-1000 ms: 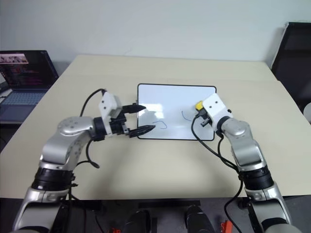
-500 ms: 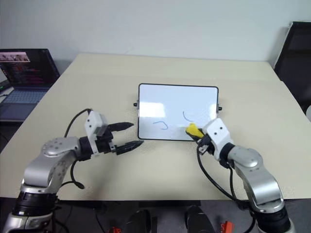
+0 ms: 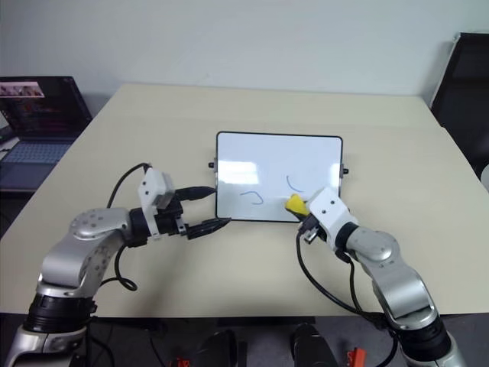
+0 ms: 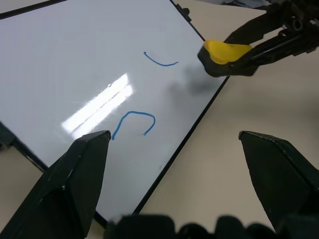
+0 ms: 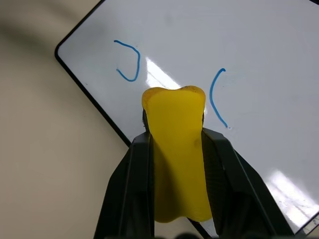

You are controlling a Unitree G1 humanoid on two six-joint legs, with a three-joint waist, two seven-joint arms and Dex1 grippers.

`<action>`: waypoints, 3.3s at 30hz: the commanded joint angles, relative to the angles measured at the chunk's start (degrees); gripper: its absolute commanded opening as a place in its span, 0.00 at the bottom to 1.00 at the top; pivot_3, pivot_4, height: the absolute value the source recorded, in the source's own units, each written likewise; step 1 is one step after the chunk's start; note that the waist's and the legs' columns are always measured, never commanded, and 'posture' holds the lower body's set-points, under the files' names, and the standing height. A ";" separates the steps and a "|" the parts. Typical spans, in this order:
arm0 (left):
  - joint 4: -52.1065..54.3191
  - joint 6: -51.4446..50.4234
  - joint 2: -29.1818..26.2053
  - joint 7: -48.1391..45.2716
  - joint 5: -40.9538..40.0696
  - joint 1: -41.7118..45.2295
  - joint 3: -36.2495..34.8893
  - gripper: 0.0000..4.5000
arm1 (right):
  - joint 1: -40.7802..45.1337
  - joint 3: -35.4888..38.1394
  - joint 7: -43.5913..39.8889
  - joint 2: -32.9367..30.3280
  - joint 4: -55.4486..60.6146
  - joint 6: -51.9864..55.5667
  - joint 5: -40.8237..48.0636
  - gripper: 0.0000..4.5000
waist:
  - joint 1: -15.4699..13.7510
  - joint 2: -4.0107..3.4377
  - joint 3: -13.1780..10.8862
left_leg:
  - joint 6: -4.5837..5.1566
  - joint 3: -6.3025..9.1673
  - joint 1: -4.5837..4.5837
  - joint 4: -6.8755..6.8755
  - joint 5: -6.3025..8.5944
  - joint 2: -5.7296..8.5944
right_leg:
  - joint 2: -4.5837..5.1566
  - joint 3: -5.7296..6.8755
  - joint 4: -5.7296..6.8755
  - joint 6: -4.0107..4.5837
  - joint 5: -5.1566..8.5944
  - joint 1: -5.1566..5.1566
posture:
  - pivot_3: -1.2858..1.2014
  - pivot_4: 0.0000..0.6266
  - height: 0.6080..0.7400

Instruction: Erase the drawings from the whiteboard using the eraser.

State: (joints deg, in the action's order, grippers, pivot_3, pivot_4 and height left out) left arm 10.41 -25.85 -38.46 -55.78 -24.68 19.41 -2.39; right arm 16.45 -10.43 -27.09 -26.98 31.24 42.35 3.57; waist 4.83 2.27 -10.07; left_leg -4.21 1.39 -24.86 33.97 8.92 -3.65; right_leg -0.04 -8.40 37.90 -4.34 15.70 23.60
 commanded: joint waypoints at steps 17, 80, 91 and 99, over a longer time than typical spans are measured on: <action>-0.91 3.46 0.39 -1.80 0.86 2.38 2.39 1.00 | 18.07 -8.85 0.70 3.08 -23.99 -7.39 -12.26 0.22 | -0.11 0.02 0.01 | -0.02 0.04 -0.03 -0.03 0.02 0.00 | -0.03 0.05 0.07 -0.09 -0.19 -0.02 | 0.52 0.24 1.00; -0.44 1.78 0.60 1.28 -0.50 0.58 -0.64 1.00 | 6.69 1.53 -4.37 3.63 -6.75 -1.66 -4.45 0.22 | -0.09 0.10 0.05 | 0.00 0.03 0.06 0.27 0.00 0.00 | 0.01 0.02 0.09 -0.01 -0.08 -0.17 | 0.52 0.24 1.00; 4.73 0.97 0.50 7.06 -2.15 -8.52 -8.02 1.00 | -1.60 6.65 -7.41 3.34 2.03 1.26 7.34 0.22 | -0.07 0.10 0.05 | -0.07 0.04 0.03 0.00 0.05 -0.01 | 0.02 0.05 0.07 -0.04 0.14 -0.09 | 0.52 0.24 1.00; 8.40 1.82 1.05 10.89 -2.22 -17.37 -12.26 1.00 | -4.61 4.54 -7.12 0.98 3.26 0.19 8.20 0.22 | -0.05 0.10 0.05 | -0.07 0.00 0.06 0.03 0.05 0.00 | 0.06 0.03 0.07 -0.01 0.14 -0.07 | 0.52 0.24 1.00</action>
State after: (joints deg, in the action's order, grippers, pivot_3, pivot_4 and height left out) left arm 15.66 -25.46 -37.64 -45.49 -26.45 2.02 -13.21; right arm 11.39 -5.68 -34.69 -25.78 32.93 44.10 11.47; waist 4.79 2.37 -10.02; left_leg -4.29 1.40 -24.80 34.01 8.97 -3.64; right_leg 0.02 -8.37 37.97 -4.35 15.84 23.53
